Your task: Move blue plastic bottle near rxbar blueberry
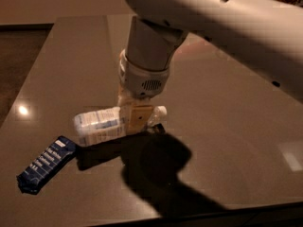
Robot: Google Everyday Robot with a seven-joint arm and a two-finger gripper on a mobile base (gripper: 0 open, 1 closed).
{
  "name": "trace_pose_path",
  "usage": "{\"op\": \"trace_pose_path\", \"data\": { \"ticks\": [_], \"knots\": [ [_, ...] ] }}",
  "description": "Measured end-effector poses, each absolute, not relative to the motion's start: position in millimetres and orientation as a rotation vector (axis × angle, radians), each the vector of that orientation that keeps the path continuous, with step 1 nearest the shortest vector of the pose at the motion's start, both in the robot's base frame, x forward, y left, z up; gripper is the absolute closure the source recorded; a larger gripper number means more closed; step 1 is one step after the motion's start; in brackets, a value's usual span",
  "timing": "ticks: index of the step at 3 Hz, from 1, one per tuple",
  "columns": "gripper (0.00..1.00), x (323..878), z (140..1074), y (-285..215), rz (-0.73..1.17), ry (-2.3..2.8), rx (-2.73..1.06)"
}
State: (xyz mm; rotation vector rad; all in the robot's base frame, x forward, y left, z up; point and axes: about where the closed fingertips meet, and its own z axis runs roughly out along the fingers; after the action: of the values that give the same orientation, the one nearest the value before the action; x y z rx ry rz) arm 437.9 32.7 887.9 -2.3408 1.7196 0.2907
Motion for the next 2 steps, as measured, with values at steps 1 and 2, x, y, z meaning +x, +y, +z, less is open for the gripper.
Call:
{"op": "trace_pose_path", "data": {
  "ticks": [1,2],
  "knots": [
    [0.60,423.3,879.8,50.6,0.319,1.670,-2.382],
    [0.36,413.7,873.4,60.9,0.339,1.649,-2.396]
  ]
}}
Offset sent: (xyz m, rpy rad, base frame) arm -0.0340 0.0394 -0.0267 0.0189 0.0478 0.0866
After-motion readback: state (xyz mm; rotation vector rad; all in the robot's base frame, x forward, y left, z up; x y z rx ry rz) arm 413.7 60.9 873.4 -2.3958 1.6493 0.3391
